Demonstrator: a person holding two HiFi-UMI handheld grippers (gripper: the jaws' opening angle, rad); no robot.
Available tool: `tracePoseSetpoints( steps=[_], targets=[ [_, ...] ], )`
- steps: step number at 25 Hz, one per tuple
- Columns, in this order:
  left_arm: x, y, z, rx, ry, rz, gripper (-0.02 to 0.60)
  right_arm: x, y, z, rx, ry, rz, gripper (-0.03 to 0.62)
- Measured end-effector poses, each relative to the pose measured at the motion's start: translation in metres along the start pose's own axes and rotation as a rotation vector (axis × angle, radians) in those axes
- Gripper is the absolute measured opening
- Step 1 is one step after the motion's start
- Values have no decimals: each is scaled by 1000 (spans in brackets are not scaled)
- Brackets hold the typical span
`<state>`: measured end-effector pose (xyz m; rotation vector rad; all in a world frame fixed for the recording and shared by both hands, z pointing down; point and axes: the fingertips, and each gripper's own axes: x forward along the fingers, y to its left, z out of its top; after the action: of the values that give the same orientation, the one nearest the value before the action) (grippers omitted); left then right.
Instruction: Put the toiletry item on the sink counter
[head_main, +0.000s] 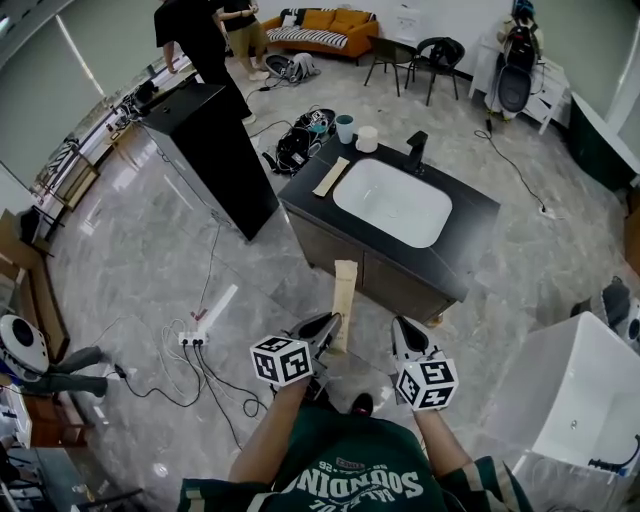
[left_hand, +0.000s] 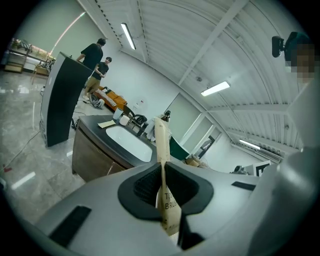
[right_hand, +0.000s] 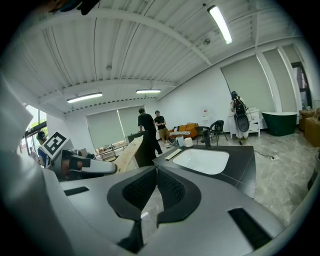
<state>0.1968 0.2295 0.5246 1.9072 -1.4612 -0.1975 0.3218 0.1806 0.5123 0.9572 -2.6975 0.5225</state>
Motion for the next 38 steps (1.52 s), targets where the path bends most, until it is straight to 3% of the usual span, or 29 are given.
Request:
tracePoseSetpoints(
  steps=[9, 24, 38],
  targets=[
    [0, 41, 25, 17, 25, -17, 37, 53, 22, 9, 10, -13, -9, 43],
    [6, 142, 106, 21, 107, -129, 37, 161, 72, 42, 38, -30, -135, 43],
    [-32, 222, 154, 28, 146, -191, 37, 241, 142, 49, 23, -29, -186, 43]
  ],
)
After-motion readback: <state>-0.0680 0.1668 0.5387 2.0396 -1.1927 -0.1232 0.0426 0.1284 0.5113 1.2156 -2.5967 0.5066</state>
